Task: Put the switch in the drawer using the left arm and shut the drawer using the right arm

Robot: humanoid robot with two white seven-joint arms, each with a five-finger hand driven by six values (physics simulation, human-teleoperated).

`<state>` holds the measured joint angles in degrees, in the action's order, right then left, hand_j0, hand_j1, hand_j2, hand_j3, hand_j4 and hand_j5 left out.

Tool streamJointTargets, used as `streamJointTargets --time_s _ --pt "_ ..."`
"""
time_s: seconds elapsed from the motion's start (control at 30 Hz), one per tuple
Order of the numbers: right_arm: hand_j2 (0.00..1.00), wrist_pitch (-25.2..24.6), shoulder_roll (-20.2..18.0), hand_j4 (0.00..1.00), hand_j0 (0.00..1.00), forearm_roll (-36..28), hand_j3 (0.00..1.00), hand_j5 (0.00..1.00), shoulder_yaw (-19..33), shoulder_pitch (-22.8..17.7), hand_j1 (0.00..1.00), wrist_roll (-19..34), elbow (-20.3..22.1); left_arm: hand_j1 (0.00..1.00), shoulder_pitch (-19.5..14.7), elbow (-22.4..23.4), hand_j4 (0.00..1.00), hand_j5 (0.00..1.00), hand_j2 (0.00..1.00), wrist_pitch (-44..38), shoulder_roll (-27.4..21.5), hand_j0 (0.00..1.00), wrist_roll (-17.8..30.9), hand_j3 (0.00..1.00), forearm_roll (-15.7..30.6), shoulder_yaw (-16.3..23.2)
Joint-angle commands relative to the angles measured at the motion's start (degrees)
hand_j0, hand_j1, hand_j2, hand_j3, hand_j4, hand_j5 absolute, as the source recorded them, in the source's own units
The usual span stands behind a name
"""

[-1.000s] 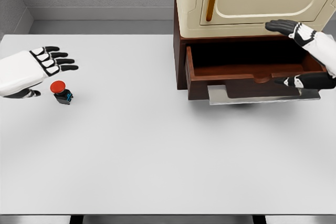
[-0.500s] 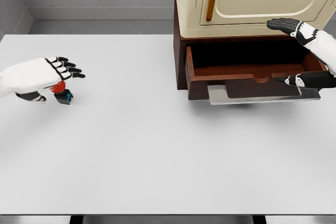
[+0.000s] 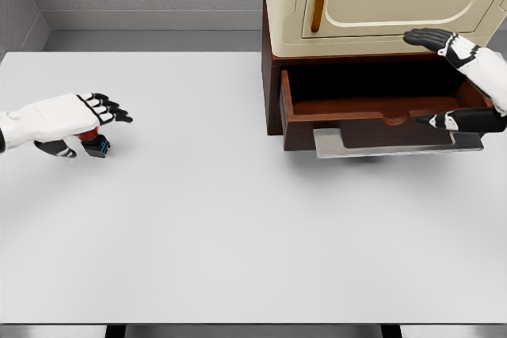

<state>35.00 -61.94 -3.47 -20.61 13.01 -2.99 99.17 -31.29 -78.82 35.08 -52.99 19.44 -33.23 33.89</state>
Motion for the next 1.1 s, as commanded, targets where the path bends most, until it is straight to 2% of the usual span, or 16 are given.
streamJointTargets --time_s 0.0,0.2,0.23,0.33,0.37,0.4,0.43,0.67,0.8,0.9,1.07 --pt "1.00 0.00 0.95 1.00 1.00 1.00 1.00 1.00 2.06 0.00 1.00 0.00 -0.21 1.00 0.00 1.48 1.00 1.00 1.00 -0.08 0.70 1.00 -0.02 1.00 0.27 0.21" --pt "1.00 0.00 1.03 1.00 1.00 1.36 1.00 1.00 2.41 -0.09 1.00 -0.08 -0.12 1.00 -0.62 2.44 1.00 1.00 1.00 -0.08 1.40 1.00 -0.02 1.00 0.19 0.30" --pt "1.00 0.00 0.95 1.00 1.00 1.45 1.00 1.00 2.50 -1.67 1.00 -0.35 2.16 1.00 -0.62 2.53 1.00 1.00 1.00 -0.08 1.40 1.00 0.33 1.00 0.10 0.30" --pt "1.00 0.00 1.03 1.00 1.00 1.71 1.00 1.00 3.29 -2.63 1.00 -0.08 2.16 0.90 -0.62 2.44 0.90 0.90 0.90 -0.08 1.40 0.90 1.12 0.90 0.19 0.30" --pt "1.00 0.00 2.35 1.00 1.00 1.97 1.00 1.00 3.29 -3.25 1.00 -0.08 2.16 0.87 -0.62 2.44 0.87 0.87 0.87 -0.08 1.40 0.87 1.12 0.87 0.19 0.30" --pt "1.00 0.00 2.35 1.00 1.00 1.97 1.00 1.00 3.29 -3.25 1.00 -0.08 2.16 0.87 -0.62 2.44 0.87 0.87 0.87 -0.08 1.40 0.87 1.12 0.87 0.19 0.30" --pt "1.00 0.00 3.67 1.00 1.00 2.59 1.00 1.00 3.29 -3.43 1.00 -0.08 2.16 0.81 -0.62 2.44 0.81 0.81 0.81 -0.08 1.40 0.81 1.12 0.81 0.19 0.30" --pt "1.00 0.00 3.85 1.00 1.00 2.41 1.00 1.00 3.20 -4.39 1.00 -0.35 2.08 0.79 -0.70 2.53 0.79 0.79 0.79 -0.08 0.70 0.79 1.12 0.79 0.27 0.30" --pt "1.00 0.00 4.46 1.00 1.00 2.41 1.00 1.00 3.29 -4.39 1.00 -0.52 2.16 0.75 -0.70 2.53 0.75 0.75 0.75 -0.08 0.61 0.75 1.21 0.75 0.27 0.30" --pt "1.00 0.00 4.46 1.00 1.00 2.32 1.00 1.00 3.20 -4.39 1.00 -0.52 2.08 0.70 -0.70 2.53 0.70 0.70 0.70 -0.08 0.61 0.70 1.21 0.70 0.19 0.39" --pt "1.00 0.00 4.55 1.00 1.00 2.32 1.00 1.00 3.20 -4.57 1.00 -0.52 2.08 0.54 -0.70 2.53 0.54 0.54 0.54 -0.08 0.61 0.54 2.53 0.54 0.36 0.30"
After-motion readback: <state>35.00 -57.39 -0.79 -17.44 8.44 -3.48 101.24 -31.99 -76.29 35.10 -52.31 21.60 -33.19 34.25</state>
